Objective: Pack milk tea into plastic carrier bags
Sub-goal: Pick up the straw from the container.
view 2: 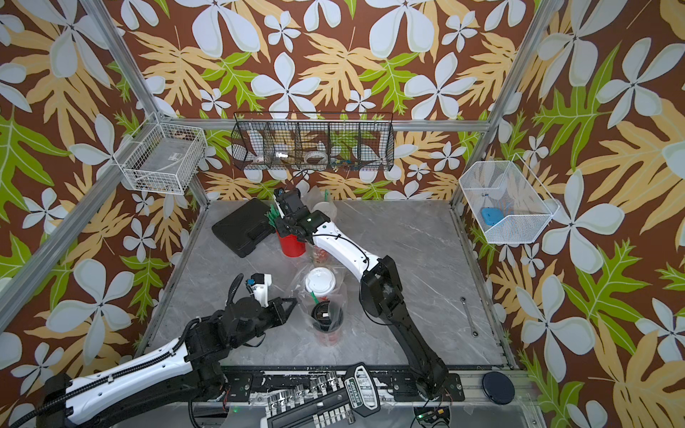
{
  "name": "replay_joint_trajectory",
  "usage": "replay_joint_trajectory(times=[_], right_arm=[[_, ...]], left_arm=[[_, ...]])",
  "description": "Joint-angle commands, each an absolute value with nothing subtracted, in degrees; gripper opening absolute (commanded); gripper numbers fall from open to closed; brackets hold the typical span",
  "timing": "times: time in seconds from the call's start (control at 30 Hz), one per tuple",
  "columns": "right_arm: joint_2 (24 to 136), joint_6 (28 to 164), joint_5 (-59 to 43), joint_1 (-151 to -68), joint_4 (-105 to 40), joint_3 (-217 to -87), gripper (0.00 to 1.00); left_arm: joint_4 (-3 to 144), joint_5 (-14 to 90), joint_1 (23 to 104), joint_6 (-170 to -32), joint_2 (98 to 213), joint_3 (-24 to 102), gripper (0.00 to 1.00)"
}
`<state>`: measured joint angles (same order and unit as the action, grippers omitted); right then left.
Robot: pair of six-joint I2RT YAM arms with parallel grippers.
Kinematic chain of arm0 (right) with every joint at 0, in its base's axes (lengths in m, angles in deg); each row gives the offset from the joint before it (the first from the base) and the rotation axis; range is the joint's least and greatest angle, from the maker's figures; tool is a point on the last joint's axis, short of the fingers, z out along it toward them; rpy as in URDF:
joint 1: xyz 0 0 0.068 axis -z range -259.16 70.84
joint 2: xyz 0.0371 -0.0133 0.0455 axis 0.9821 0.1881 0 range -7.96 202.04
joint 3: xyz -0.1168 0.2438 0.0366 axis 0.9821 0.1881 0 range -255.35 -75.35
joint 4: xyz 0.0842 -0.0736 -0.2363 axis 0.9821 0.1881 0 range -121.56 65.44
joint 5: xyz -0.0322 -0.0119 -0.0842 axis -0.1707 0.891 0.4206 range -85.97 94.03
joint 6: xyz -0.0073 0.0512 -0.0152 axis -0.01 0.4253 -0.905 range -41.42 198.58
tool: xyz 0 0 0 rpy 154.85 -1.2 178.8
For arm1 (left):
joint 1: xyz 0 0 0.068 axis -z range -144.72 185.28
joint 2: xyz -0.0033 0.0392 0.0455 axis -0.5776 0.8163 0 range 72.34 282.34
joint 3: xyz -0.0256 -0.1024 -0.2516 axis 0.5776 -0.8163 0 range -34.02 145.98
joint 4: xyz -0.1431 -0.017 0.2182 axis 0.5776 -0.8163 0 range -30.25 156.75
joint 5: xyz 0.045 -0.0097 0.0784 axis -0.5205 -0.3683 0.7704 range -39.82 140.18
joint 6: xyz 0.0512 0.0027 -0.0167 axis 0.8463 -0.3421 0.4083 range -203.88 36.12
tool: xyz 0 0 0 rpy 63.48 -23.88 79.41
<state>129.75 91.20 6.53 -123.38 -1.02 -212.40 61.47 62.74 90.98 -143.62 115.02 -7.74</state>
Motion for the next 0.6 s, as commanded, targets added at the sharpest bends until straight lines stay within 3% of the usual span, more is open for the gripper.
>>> replay_joint_trajectory(times=[0.0,0.13,0.43,0.57], right_arm=[[129.7,90.91,4.44,-123.42,-0.06,-212.61,0.22],[128.69,90.97,3.56,-123.37,-0.86,-211.23,0.33],[127.96,90.53,0.07,-123.44,-1.67,-210.31,0.34],[128.1,92.35,3.21,-123.38,-2.52,-210.11,0.36]], left_arm=[[62.7,62.75,90.93,-143.73,115.05,-7.42,0.0],[62.79,62.81,91.0,-143.64,115.22,-7.4,0.0],[63.14,62.6,90.99,-143.38,115.76,-7.22,0.0],[63.21,62.58,90.96,-143.29,116.02,-7.05,0.0]])
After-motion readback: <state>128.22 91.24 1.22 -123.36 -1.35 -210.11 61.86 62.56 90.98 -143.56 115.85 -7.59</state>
